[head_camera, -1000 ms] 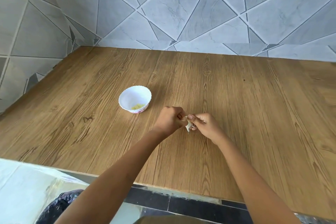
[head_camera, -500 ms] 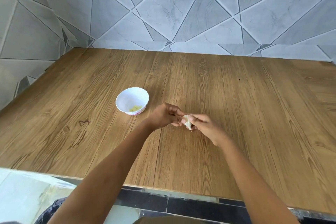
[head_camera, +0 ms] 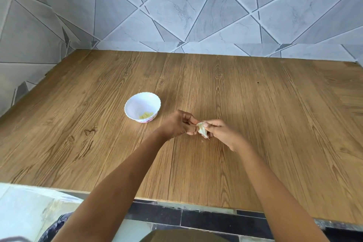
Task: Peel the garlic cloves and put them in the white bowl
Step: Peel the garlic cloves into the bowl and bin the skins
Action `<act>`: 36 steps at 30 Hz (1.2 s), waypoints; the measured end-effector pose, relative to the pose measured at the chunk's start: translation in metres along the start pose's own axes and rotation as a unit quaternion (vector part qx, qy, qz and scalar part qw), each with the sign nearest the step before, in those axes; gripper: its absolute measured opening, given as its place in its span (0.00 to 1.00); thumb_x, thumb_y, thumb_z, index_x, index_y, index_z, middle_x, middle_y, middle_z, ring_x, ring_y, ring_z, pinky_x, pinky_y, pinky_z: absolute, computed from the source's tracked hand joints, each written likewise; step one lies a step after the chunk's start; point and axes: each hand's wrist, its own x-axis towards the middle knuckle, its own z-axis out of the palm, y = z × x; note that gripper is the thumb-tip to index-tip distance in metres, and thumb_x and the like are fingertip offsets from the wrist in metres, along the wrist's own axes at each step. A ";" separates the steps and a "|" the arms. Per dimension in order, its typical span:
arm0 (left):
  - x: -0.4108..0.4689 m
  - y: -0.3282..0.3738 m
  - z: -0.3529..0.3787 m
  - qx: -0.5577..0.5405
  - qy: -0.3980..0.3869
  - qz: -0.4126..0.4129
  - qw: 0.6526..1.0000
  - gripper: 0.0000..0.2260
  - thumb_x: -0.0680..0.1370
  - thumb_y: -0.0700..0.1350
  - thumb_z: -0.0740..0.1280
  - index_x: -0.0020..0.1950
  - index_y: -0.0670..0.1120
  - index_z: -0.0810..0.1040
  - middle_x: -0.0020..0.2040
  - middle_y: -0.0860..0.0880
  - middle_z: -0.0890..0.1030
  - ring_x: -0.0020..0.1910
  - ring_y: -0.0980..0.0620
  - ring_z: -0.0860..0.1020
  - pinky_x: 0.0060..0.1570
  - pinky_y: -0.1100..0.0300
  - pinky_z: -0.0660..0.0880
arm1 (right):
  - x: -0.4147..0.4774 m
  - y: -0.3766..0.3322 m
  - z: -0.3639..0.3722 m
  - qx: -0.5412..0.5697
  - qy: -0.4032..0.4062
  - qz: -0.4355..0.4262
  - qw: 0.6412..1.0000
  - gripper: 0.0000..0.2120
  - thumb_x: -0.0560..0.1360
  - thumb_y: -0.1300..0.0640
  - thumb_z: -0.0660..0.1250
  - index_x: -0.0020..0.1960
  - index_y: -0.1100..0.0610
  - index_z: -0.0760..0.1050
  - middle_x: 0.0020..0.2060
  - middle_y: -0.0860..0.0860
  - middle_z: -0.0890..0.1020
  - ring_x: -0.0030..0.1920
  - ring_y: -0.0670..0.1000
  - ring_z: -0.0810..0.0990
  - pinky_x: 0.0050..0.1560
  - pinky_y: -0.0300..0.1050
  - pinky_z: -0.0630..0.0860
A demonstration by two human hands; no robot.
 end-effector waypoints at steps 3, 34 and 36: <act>0.000 0.000 -0.001 -0.003 -0.002 -0.009 1.000 0.09 0.72 0.31 0.70 0.52 0.32 0.79 0.38 0.45 0.81 0.36 0.57 0.80 0.41 0.66 0.77 | -0.001 -0.005 0.000 -0.002 -0.011 0.002 1.000 0.12 0.82 0.56 0.57 0.59 0.54 0.77 0.45 0.49 0.83 0.42 0.46 0.77 0.63 0.48 0.70; 0.000 0.007 0.001 -0.107 0.149 -0.083 0.980 0.03 0.76 0.36 0.68 0.45 0.38 0.80 0.39 0.43 0.81 0.38 0.53 0.81 0.40 0.64 0.80 | 0.015 -0.009 -0.013 -0.191 0.077 -0.076 0.976 0.16 0.79 0.57 0.61 0.67 0.54 0.71 0.60 0.49 0.76 0.60 0.50 0.74 0.56 0.41 0.68; 0.001 0.007 0.001 -0.135 0.150 -0.089 0.975 0.03 0.76 0.36 0.68 0.46 0.37 0.80 0.39 0.44 0.81 0.37 0.54 0.81 0.39 0.66 0.78 | 0.024 -0.002 -0.010 -0.271 0.134 -0.119 0.946 0.18 0.78 0.57 0.64 0.67 0.55 0.72 0.61 0.52 0.75 0.60 0.52 0.74 0.57 0.42 0.68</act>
